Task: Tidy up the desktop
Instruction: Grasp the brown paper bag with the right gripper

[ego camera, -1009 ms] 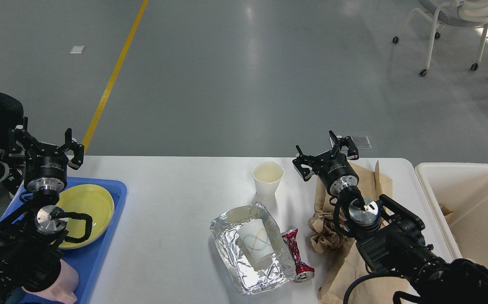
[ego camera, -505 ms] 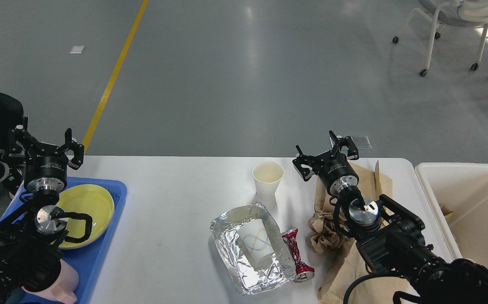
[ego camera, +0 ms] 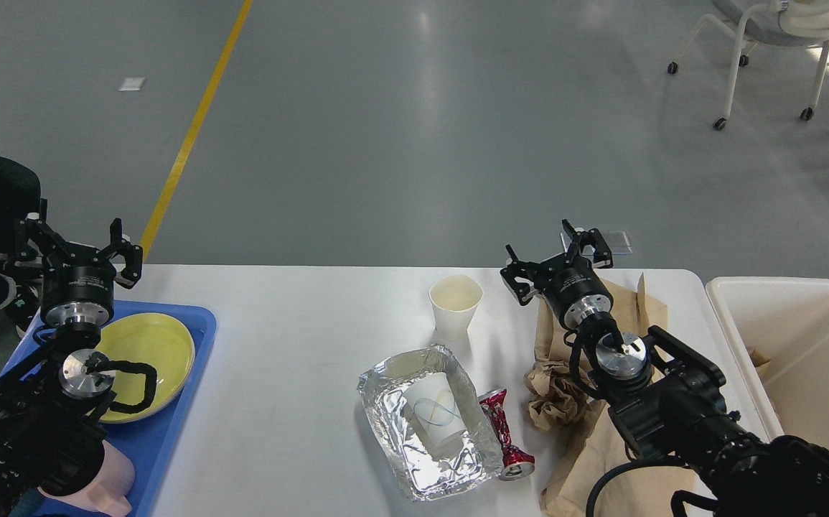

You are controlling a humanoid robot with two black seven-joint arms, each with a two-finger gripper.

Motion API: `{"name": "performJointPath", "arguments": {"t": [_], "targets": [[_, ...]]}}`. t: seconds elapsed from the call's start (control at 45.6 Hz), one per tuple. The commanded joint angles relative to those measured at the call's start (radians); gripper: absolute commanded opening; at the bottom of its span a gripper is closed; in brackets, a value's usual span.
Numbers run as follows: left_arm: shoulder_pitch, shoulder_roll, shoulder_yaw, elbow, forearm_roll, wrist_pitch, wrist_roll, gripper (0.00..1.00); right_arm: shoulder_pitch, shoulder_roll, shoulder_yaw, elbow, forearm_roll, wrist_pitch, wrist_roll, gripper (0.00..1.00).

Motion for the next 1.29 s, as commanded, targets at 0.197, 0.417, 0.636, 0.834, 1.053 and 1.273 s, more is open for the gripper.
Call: {"name": "performJointPath", "arguments": {"t": [0.197,0.417,0.636,0.834,1.053,1.273], "targets": [[0.0,0.0,0.0,0.0,0.0,0.0,0.0,0.97,-0.01,-0.034,0.003,-0.001,0.0,0.0,0.0,1.0],[0.0,0.0,0.0,0.0,0.002,0.0,0.0,0.97,-0.032,-0.055,0.003,-0.007,0.0,0.001,0.0,1.0],[0.0,0.0,0.0,0.0,0.0,0.0,0.0,0.97,-0.044,-0.055,0.001,-0.006,0.0,0.001,0.0,1.0],[0.0,0.0,0.0,0.0,0.002,0.0,0.0,0.97,-0.063,-0.055,-0.002,-0.004,0.0,0.003,0.0,1.0],[0.0,0.0,0.0,0.0,0.0,0.0,0.0,0.97,-0.055,-0.086,0.003,0.0,0.0,0.011,0.0,1.0],[0.0,0.0,0.0,0.0,0.0,0.0,0.0,0.97,-0.084,-0.123,0.003,-0.018,0.0,-0.003,-0.001,1.0]]}}
